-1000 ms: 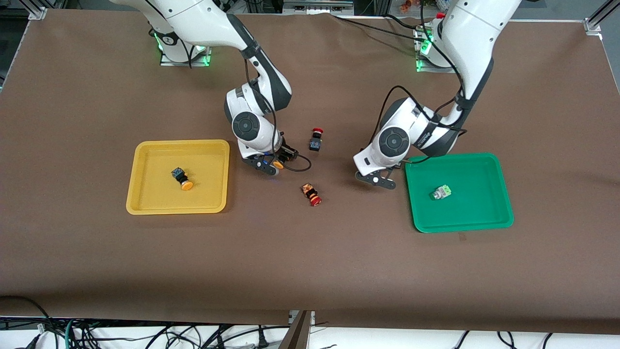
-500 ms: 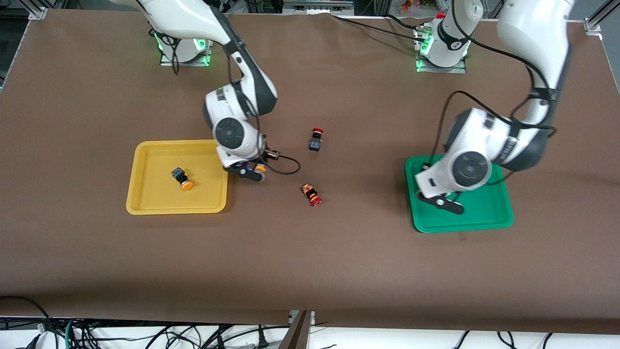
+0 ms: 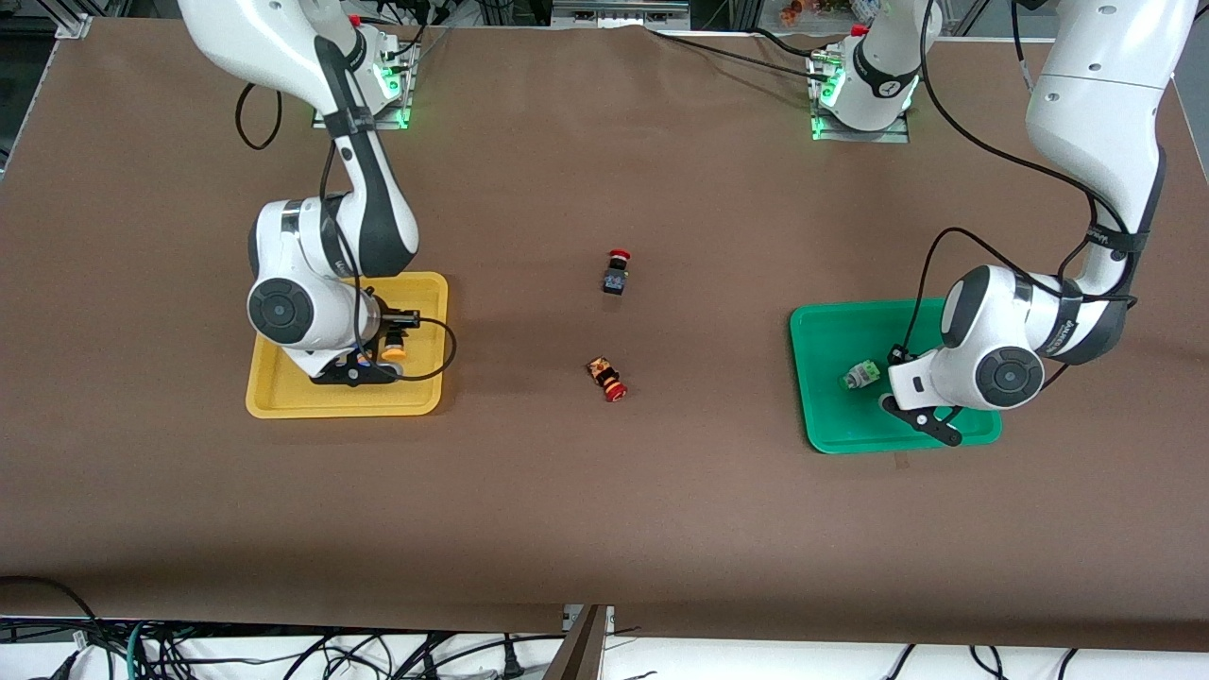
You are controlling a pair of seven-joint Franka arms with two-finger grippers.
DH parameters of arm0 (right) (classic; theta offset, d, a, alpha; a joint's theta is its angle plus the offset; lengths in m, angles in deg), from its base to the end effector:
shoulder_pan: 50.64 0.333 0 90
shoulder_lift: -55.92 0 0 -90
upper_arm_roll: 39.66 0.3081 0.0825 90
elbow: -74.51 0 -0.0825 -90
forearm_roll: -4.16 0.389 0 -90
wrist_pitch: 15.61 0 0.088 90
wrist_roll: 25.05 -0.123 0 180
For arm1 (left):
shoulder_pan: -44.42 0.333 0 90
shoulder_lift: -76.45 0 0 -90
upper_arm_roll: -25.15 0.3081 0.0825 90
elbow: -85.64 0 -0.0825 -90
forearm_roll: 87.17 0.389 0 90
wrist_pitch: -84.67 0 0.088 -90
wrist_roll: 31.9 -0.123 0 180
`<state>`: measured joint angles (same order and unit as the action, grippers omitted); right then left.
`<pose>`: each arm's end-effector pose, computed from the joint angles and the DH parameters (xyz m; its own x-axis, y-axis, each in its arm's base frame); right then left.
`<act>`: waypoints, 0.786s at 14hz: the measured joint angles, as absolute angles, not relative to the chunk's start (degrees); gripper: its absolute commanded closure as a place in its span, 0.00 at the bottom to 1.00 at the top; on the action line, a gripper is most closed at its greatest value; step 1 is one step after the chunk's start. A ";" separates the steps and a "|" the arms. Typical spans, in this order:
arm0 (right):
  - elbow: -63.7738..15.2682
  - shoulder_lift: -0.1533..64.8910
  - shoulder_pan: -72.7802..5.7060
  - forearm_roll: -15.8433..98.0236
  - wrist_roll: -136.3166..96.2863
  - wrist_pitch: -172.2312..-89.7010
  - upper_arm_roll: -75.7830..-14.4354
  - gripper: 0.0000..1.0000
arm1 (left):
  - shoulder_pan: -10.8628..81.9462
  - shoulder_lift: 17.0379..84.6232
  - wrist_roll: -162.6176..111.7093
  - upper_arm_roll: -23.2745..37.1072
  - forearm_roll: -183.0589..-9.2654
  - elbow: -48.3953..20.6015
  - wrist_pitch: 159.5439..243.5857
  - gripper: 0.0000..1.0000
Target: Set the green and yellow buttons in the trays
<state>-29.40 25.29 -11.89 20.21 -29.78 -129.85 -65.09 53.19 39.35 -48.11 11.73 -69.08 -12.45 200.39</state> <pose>0.5861 0.1703 0.2227 0.9589 0.0122 -0.2833 0.0225 -0.9992 0.0334 0.6306 -0.0216 0.1751 0.8183 -0.4736 -0.3256 -0.4996 -0.8663 0.0046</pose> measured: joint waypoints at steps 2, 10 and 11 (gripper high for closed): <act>-30.92 23.93 -11.81 20.21 -29.53 -133.78 -64.82 0.01 | 53.15 40.53 -48.17 11.05 -69.07 -11.76 200.04 0.00; -27.02 30.36 -10.65 20.32 -33.45 -128.75 -64.64 0.01 | 52.55 58.51 -41.08 3.90 -73.36 3.18 177.21 0.00; -26.65 32.50 -10.36 20.28 -33.99 -127.60 -64.65 0.01 | 51.93 60.55 -36.70 4.54 -75.99 4.47 174.98 0.00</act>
